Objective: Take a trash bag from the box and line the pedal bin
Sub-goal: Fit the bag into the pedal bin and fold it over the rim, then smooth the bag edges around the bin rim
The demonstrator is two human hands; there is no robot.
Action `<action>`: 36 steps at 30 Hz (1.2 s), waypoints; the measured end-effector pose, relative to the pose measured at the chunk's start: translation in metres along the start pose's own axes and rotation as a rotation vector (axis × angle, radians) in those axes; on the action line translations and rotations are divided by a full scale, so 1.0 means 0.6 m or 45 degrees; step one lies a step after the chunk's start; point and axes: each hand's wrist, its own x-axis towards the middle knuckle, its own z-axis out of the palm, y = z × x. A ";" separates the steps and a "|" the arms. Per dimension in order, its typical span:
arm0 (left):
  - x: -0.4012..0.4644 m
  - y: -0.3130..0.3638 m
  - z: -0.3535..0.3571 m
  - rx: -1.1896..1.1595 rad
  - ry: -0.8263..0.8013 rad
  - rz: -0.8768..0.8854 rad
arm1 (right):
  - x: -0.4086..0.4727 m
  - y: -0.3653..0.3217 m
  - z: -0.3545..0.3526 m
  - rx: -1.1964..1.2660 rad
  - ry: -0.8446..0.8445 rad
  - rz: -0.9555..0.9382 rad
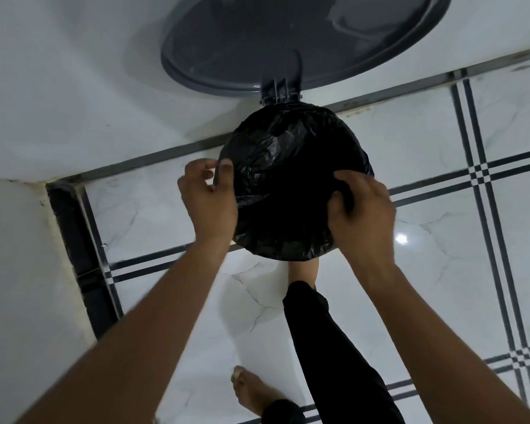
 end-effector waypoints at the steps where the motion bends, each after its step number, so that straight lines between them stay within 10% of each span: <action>1: 0.022 0.007 0.006 0.098 -0.052 0.109 | -0.001 0.007 -0.008 0.069 0.108 0.150; 8: 0.140 0.015 0.022 0.448 -0.390 0.080 | 0.039 0.055 0.006 0.455 0.079 0.904; 17: 0.133 0.044 0.031 -0.032 -0.536 -0.607 | 0.078 0.094 -0.027 1.421 -0.138 1.395; 21: 0.118 0.050 0.013 -0.033 -0.423 -0.589 | 0.086 0.092 -0.049 1.266 -0.322 1.511; 25: 0.051 0.073 -0.026 0.125 -0.059 -0.079 | 0.093 0.012 -0.132 0.178 -0.365 0.819; 31: -0.048 0.238 -0.095 0.258 0.111 1.163 | 0.139 -0.208 -0.275 0.032 0.026 -0.711; 36: -0.001 0.344 -0.097 0.889 -0.104 1.396 | 0.232 -0.270 -0.265 -0.457 -0.460 -0.864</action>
